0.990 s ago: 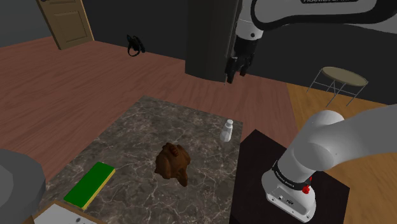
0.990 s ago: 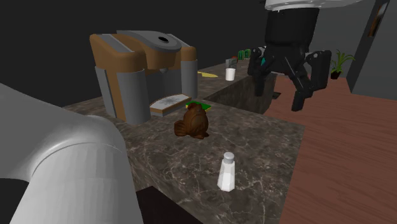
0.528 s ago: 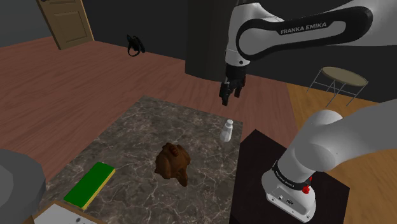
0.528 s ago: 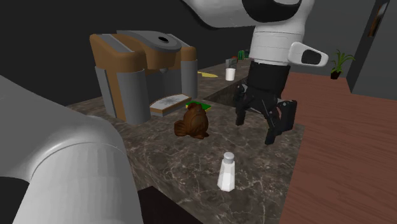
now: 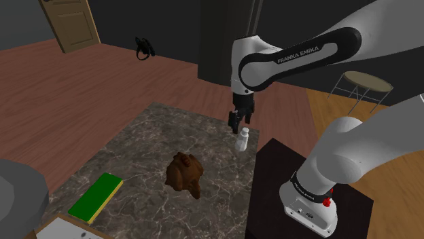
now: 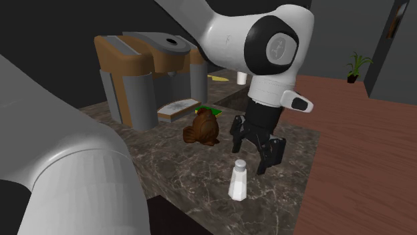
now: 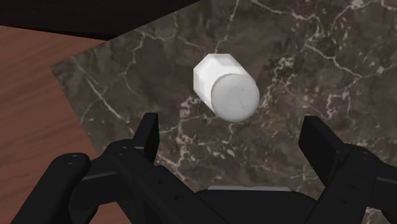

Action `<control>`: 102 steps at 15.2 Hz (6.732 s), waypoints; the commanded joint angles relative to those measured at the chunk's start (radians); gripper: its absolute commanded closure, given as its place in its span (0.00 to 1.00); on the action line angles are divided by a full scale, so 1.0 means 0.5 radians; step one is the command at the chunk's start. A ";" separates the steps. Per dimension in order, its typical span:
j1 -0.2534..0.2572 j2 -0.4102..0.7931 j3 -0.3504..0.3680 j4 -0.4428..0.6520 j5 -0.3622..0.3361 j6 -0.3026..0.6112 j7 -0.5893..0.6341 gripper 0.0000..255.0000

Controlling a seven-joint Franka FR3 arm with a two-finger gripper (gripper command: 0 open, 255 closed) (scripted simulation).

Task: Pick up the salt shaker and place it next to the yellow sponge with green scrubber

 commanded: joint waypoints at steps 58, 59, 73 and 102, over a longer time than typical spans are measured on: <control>0.002 -0.259 -0.017 0.565 -0.013 -0.829 0.032 1.00; 0.022 -0.229 0.021 0.587 0.018 -0.818 0.078 1.00; 0.235 0.383 0.510 1.119 0.272 -0.668 0.712 1.00; 0.659 1.736 0.890 2.337 -0.120 -0.515 1.588 1.00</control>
